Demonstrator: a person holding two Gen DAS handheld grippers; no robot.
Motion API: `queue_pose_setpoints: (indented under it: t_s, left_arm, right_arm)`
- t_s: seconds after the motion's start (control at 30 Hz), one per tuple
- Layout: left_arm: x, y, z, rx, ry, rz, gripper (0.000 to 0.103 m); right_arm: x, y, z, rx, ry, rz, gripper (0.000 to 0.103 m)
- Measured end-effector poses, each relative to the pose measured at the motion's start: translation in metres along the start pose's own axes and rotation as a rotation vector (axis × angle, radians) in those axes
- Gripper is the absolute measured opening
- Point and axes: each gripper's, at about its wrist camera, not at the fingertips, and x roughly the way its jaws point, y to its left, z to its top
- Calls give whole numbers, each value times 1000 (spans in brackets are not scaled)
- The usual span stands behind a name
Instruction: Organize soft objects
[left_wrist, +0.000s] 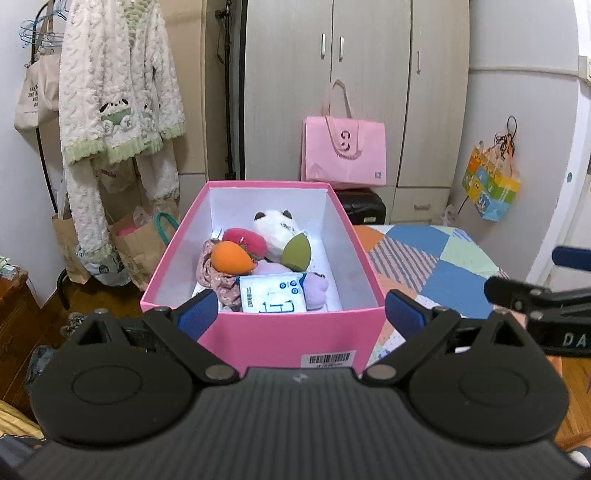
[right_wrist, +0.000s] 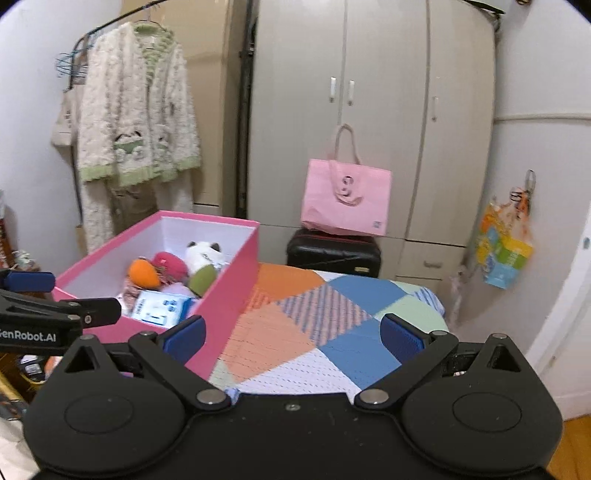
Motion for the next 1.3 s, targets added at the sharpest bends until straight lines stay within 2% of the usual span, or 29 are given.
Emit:
queue_pose_setpoints:
  t_s: [0.2, 0.4, 0.53, 0.9, 1.3]
  left_arm:
    - [-5, -4, -7, 5, -56, 38, 98]
    - [-3, -6, -13, -13, -47, 33, 98]
    - [-1, -7, -18, -18, -49, 48, 98]
    - [-6, -13, -31, 10, -97, 110, 98]
    - [-14, -20, -37, 46, -141, 129, 98]
  right_arm:
    - [-7, -7, -11, 39, -2, -38, 102]
    - [-13, -11, -16, 47, -11, -75, 102]
    - [-13, -11, -21, 55, -6, -68, 102]
    - [-18, -5, -30, 42, -29, -96, 102]
    - [-22, -8, -35, 47, -34, -136, 102]
